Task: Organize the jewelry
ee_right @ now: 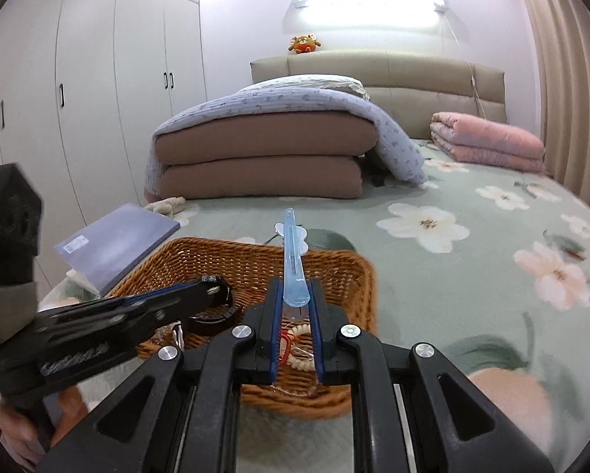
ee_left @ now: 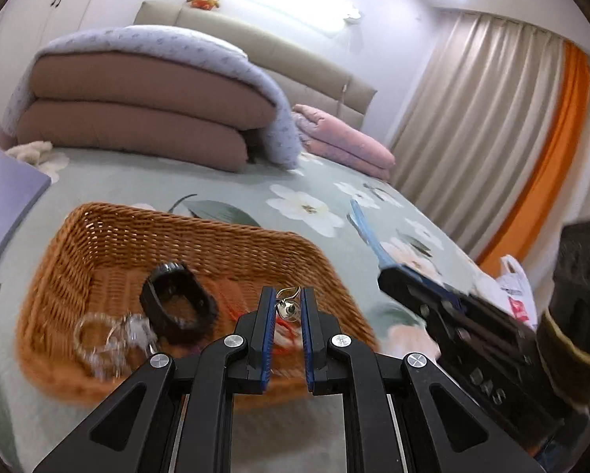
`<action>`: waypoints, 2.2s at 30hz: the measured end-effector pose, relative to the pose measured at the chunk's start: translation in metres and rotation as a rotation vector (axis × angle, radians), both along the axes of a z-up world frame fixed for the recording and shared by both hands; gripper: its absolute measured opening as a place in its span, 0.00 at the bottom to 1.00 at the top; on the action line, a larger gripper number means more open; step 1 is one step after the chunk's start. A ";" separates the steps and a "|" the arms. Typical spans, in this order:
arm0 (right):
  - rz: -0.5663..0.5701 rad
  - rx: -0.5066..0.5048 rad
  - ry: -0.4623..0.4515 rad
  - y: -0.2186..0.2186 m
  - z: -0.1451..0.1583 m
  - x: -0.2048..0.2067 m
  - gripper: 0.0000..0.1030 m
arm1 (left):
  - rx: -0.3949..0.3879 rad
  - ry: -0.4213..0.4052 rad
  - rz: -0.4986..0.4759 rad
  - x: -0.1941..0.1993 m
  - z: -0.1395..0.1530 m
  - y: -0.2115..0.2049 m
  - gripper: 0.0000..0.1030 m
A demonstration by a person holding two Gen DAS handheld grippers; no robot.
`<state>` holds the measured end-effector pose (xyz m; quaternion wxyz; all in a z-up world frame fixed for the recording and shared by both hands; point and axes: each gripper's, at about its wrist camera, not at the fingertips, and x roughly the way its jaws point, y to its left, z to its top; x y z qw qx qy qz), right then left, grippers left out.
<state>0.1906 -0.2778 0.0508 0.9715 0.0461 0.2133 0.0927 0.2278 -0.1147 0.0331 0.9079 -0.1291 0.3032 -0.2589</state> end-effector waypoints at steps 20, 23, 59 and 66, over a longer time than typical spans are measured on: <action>-0.005 0.089 0.091 -0.021 -0.023 0.007 0.37 | 0.061 0.005 0.027 0.006 -0.032 -0.007 0.55; -0.057 0.072 0.010 -0.022 -0.011 -0.020 0.37 | 0.056 -0.025 0.063 -0.008 -0.026 0.002 0.55; -0.141 -0.031 -0.032 0.024 -0.036 -0.151 0.61 | 0.296 -0.178 0.435 -0.185 -0.043 0.073 0.73; -0.141 -0.038 -0.022 0.025 -0.038 -0.148 0.63 | 0.301 -0.167 0.449 -0.184 -0.044 0.074 0.73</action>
